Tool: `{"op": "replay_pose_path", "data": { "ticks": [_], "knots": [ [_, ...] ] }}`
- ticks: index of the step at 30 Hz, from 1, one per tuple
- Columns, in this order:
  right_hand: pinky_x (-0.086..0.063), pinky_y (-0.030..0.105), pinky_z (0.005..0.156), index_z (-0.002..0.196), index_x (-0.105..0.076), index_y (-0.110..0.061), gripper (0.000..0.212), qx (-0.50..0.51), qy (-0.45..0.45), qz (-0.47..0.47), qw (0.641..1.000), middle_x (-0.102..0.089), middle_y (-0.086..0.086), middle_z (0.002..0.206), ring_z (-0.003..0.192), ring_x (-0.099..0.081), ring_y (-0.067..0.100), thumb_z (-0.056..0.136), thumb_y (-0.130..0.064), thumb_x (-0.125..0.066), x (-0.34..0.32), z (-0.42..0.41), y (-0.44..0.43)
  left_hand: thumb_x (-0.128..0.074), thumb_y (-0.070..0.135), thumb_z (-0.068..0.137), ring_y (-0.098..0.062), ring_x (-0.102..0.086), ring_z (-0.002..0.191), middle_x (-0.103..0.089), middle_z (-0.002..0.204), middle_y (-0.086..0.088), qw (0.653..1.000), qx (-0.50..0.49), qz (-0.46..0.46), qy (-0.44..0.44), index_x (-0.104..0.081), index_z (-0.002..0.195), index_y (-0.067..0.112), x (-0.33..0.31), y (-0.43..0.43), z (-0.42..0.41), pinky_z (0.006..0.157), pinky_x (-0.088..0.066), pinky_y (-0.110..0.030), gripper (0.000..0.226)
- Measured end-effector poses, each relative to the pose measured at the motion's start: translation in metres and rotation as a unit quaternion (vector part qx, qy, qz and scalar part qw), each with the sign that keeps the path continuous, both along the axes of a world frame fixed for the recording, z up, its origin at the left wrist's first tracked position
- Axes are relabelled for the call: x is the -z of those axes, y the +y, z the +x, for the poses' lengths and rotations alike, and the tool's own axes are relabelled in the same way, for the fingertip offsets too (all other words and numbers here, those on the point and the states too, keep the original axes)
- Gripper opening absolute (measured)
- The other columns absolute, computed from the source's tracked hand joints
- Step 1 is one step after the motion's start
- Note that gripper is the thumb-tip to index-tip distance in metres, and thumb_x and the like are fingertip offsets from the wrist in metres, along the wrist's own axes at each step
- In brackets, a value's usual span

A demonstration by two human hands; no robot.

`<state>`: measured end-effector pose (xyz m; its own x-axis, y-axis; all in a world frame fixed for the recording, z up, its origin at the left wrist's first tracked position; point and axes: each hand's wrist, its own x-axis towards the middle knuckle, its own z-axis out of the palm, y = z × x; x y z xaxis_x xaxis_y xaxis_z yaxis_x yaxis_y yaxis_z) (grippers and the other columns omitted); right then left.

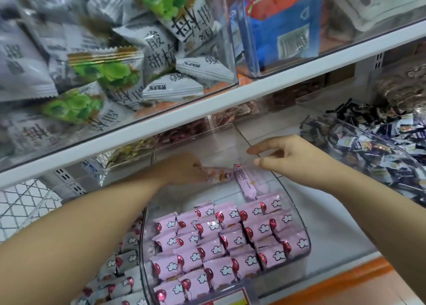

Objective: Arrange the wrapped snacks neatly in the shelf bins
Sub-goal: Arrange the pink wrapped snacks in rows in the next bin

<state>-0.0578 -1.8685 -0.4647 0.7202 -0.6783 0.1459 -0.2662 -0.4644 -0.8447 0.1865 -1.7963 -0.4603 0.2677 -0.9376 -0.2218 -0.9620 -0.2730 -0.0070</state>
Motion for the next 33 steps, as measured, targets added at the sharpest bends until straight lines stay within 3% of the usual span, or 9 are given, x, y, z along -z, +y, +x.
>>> {"op": "replay_pose_path", "data": {
  "ticks": [3, 9, 13, 18, 21, 23, 25, 28, 33],
  "knots": [
    [-0.050, 0.028, 0.086, 0.104, -0.068, -0.034, 0.022, 0.002, 0.006, 0.006, 1.000, -0.064, -0.024, 0.089, 0.091, -0.067, 0.018, 0.084, -0.027, -0.064, -0.001, 0.000, 0.002, -0.062, 0.056, 0.079, -0.016, -0.047, 0.059, -0.052, 0.067, -0.006, 0.990, 0.008, -0.110, 0.083, -0.061, 0.082, 0.006, -0.022, 0.018, -0.008, 0.054, -0.030, -0.026, 0.050],
    [-0.048, 0.027, 0.088, 0.111, -0.067, -0.030, 0.025, 0.003, 0.009, -0.002, 1.000, -0.067, -0.016, 0.107, 0.092, -0.066, 0.013, 0.087, -0.026, -0.062, -0.003, -0.001, 0.005, -0.066, 0.040, 0.082, -0.012, -0.069, 0.081, -0.070, 0.092, 0.004, 0.973, 0.025, -0.067, 0.218, -0.064, 0.106, 0.024, -0.032, 0.044, -0.048, 0.079, -0.056, -0.031, 0.029],
    [-0.045, 0.017, 0.083, 0.116, -0.066, -0.027, 0.028, -0.004, 0.011, -0.008, 1.000, -0.063, -0.016, 0.109, 0.092, -0.064, 0.003, 0.088, -0.027, -0.061, -0.004, -0.002, 0.006, -0.063, 0.042, 0.084, -0.001, -0.059, 0.074, -0.068, 0.088, 0.010, 0.959, 0.039, 0.000, 0.282, -0.063, 0.103, 0.037, -0.031, 0.051, -0.055, 0.072, -0.047, -0.017, 0.020],
    [-0.045, 0.019, 0.086, 0.115, -0.066, -0.028, 0.028, -0.005, 0.009, -0.004, 1.000, -0.064, -0.017, 0.111, 0.092, -0.063, 0.003, 0.088, -0.028, -0.062, -0.003, -0.002, 0.005, -0.035, 0.053, 0.093, 0.004, -0.041, 0.124, -0.045, 0.138, 0.020, 0.951, 0.023, 0.096, 0.292, -0.049, 0.132, 0.034, -0.026, 0.057, -0.060, 0.108, -0.024, -0.020, 0.046],
    [-0.045, 0.019, 0.088, 0.113, -0.066, -0.030, 0.026, -0.001, 0.005, -0.006, 1.000, -0.064, -0.017, 0.109, 0.091, -0.063, 0.004, 0.087, -0.026, -0.062, -0.003, -0.001, 0.005, -0.028, 0.053, 0.096, 0.003, -0.033, 0.129, -0.033, 0.143, 0.023, 0.949, -0.024, 0.112, 0.292, -0.043, 0.139, 0.029, -0.021, 0.053, -0.063, 0.109, -0.014, -0.018, 0.051],
    [-0.044, 0.013, 0.084, 0.112, -0.066, -0.029, 0.026, -0.002, 0.003, -0.009, 1.000, -0.064, -0.017, 0.107, 0.090, -0.063, 0.003, 0.087, -0.025, -0.062, -0.002, -0.001, 0.005, -0.030, 0.060, 0.093, -0.002, -0.040, 0.127, -0.041, 0.139, 0.020, 0.944, -0.059, 0.118, 0.304, -0.048, 0.135, 0.029, -0.017, 0.050, -0.061, 0.114, -0.018, -0.027, 0.055],
    [-0.040, 0.006, 0.079, 0.113, -0.066, -0.029, 0.026, -0.005, 0.002, -0.011, 1.000, -0.063, -0.017, 0.105, 0.089, -0.063, 0.002, 0.087, -0.025, -0.062, -0.002, -0.001, 0.005, -0.034, 0.069, 0.086, -0.009, -0.050, 0.122, -0.054, 0.133, 0.013, 0.936, -0.083, 0.123, 0.319, -0.056, 0.128, 0.030, -0.014, 0.046, -0.057, 0.112, -0.029, -0.035, 0.062],
    [-0.041, 0.006, 0.079, 0.113, -0.066, -0.028, 0.026, -0.004, -0.002, -0.006, 1.000, -0.063, -0.017, 0.103, 0.089, -0.064, 0.004, 0.087, -0.025, -0.063, -0.002, -0.002, 0.006, -0.037, 0.070, 0.081, -0.009, -0.050, 0.120, -0.055, 0.130, 0.011, 0.904, -0.102, 0.138, 0.392, -0.057, 0.127, 0.026, -0.012, 0.037, -0.052, 0.109, -0.030, -0.033, 0.067],
    [-0.043, 0.008, 0.081, 0.109, -0.067, -0.033, 0.024, -0.014, -0.010, 0.020, 1.000, -0.067, -0.018, 0.101, 0.088, -0.064, 0.000, 0.085, -0.030, -0.064, -0.001, -0.003, 0.004, -0.027, 0.049, 0.095, -0.007, -0.052, 0.082, -0.055, 0.109, 0.000, 0.880, -0.153, 0.104, 0.437, -0.056, 0.116, 0.022, -0.018, 0.018, -0.046, 0.076, -0.040, -0.023, 0.044]
  ]
}}
